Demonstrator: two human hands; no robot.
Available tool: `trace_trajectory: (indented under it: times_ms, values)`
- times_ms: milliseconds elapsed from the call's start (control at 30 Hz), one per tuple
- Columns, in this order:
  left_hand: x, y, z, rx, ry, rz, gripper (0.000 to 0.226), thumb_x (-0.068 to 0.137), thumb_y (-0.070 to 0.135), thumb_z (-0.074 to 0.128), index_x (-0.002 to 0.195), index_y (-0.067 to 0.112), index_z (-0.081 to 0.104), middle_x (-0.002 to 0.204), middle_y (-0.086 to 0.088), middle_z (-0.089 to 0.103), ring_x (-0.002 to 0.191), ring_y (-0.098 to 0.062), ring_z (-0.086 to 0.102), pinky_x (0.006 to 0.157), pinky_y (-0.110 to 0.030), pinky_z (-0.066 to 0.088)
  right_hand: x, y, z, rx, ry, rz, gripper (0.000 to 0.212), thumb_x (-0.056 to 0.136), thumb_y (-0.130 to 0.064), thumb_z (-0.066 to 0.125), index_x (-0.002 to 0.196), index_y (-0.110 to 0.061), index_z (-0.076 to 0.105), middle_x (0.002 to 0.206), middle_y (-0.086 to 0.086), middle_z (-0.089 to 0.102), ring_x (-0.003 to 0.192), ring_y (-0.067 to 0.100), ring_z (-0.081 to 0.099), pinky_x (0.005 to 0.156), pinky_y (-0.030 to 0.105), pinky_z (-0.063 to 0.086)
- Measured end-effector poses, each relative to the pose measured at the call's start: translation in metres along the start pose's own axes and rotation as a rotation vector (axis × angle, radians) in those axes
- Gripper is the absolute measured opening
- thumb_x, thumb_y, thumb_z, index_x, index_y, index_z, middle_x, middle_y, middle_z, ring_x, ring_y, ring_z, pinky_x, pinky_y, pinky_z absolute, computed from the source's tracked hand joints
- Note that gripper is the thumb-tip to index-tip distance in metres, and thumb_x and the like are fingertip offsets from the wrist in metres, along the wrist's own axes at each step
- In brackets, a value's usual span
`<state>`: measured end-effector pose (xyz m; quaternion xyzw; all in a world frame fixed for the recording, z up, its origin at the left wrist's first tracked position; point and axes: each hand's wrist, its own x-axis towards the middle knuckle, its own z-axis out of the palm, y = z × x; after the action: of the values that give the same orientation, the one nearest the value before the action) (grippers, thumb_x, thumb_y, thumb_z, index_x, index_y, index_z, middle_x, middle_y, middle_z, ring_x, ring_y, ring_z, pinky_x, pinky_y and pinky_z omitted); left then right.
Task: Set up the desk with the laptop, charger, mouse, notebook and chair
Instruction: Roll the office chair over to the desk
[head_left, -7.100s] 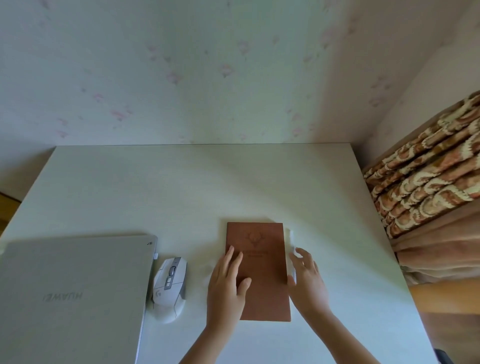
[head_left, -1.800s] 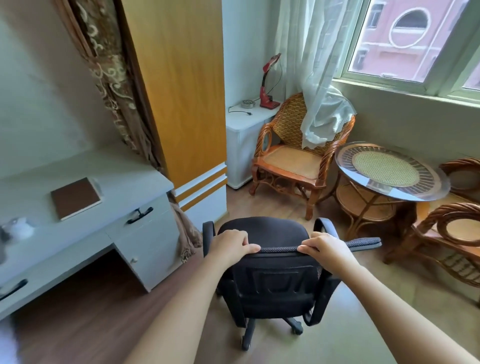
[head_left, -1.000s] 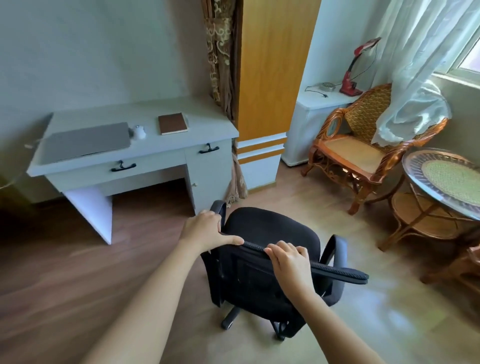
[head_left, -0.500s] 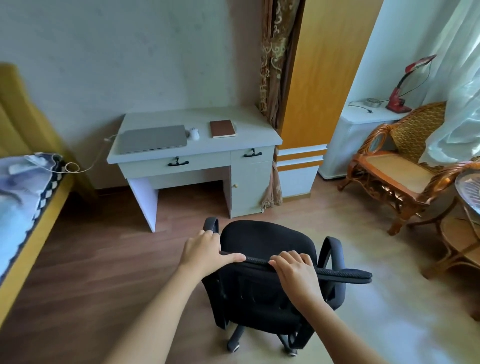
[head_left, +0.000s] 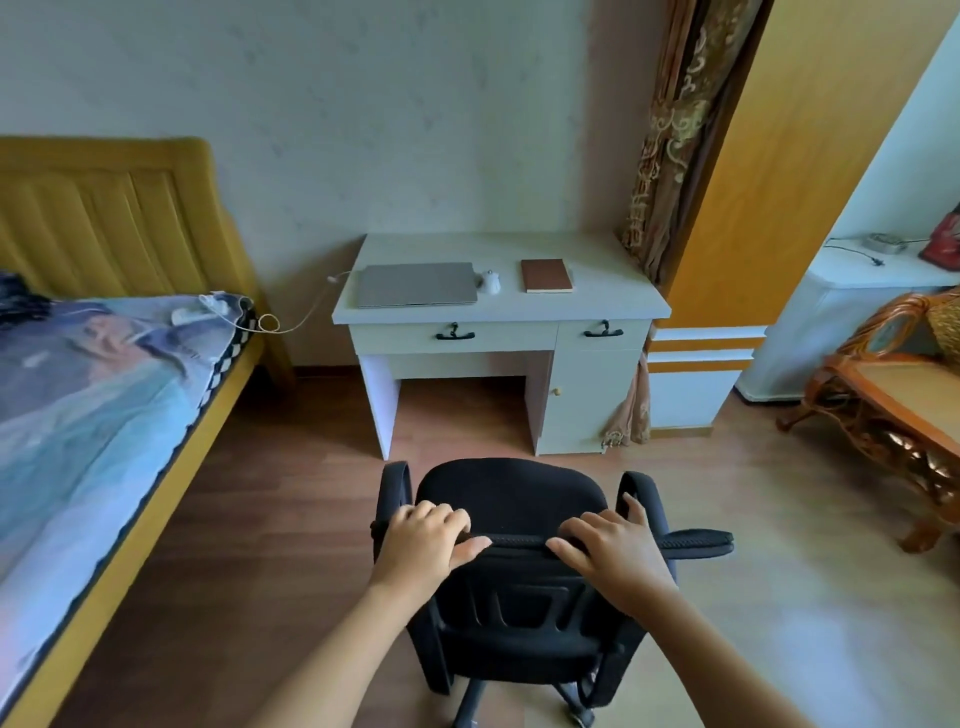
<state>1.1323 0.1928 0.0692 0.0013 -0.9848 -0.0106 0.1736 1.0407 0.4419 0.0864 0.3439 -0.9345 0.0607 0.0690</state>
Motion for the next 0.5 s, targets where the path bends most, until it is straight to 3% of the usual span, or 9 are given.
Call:
trace_trajectory:
  times_ms: [67, 100, 167, 267, 400, 500]
  values:
    - [0.001, -0.014, 0.001, 0.021, -0.003, 0.005, 0.069, 0.09, 0.072, 0.016, 0.076, 0.025, 0.065, 0.065, 0.012, 0.064, 0.067, -0.014, 0.065, 0.052, -0.03, 0.048, 0.012, 0.006, 0.0, 0.002, -0.071, -0.057, 0.072, 0.083, -0.076, 0.006, 0.098, -0.033, 0.062, 0.086, -0.011, 0.069, 0.083, 0.013, 0.064, 0.105, 0.045, 0.034]
    - [0.003, -0.021, 0.0, 0.022, 0.005, 0.009, 0.07, 0.089, 0.073, 0.016, 0.078, 0.025, 0.066, 0.068, 0.012, 0.066, 0.074, -0.014, 0.067, 0.053, -0.029, 0.05, 0.019, 0.008, -0.001, 0.007, -0.097, -0.086, 0.077, 0.08, -0.079, 0.004, 0.105, -0.033, 0.06, 0.089, -0.009, 0.069, 0.084, 0.016, 0.065, 0.097, 0.041, 0.042]
    - [0.009, -0.035, 0.0, 0.016, 0.01, 0.015, 0.07, 0.088, 0.073, 0.018, 0.081, 0.025, 0.068, 0.076, 0.013, 0.069, 0.09, -0.014, 0.069, 0.063, -0.03, 0.054, 0.036, 0.008, 0.001, 0.018, -0.102, -0.127, 0.088, 0.072, -0.084, -0.004, 0.115, -0.035, 0.055, 0.096, -0.007, 0.069, 0.086, 0.018, 0.065, 0.076, 0.035, 0.05]
    - [0.021, -0.051, 0.002, 0.048, -0.008, -0.003, 0.07, 0.089, 0.072, 0.019, 0.08, 0.024, 0.069, 0.079, 0.012, 0.069, 0.097, -0.016, 0.067, 0.077, -0.032, 0.054, 0.063, 0.003, 0.006, 0.022, -0.053, -0.164, 0.098, 0.065, -0.085, -0.013, 0.114, -0.033, 0.054, 0.096, -0.005, 0.068, 0.085, 0.019, 0.065, 0.066, 0.033, 0.047]
    - [0.045, -0.075, 0.006, 0.125, -0.111, -0.088, 0.07, 0.089, 0.072, 0.015, 0.079, 0.027, 0.066, 0.077, 0.013, 0.067, 0.087, -0.014, 0.065, 0.073, -0.031, 0.052, 0.112, 0.001, 0.008, 0.005, -0.07, -0.224, 0.101, 0.062, -0.084, -0.014, 0.105, -0.028, 0.057, 0.089, -0.003, 0.067, 0.08, 0.02, 0.063, 0.06, 0.032, 0.038]
    - [0.067, -0.102, 0.011, 0.15, -0.196, -0.183, 0.073, 0.087, 0.074, 0.007, 0.075, 0.029, 0.062, 0.064, 0.013, 0.062, 0.062, -0.012, 0.063, 0.051, -0.027, 0.042, 0.157, -0.003, 0.015, 0.016, -0.113, -0.235, 0.093, 0.063, -0.085, -0.006, 0.094, -0.023, 0.056, 0.084, -0.001, 0.065, 0.078, 0.021, 0.061, 0.058, 0.031, 0.032]
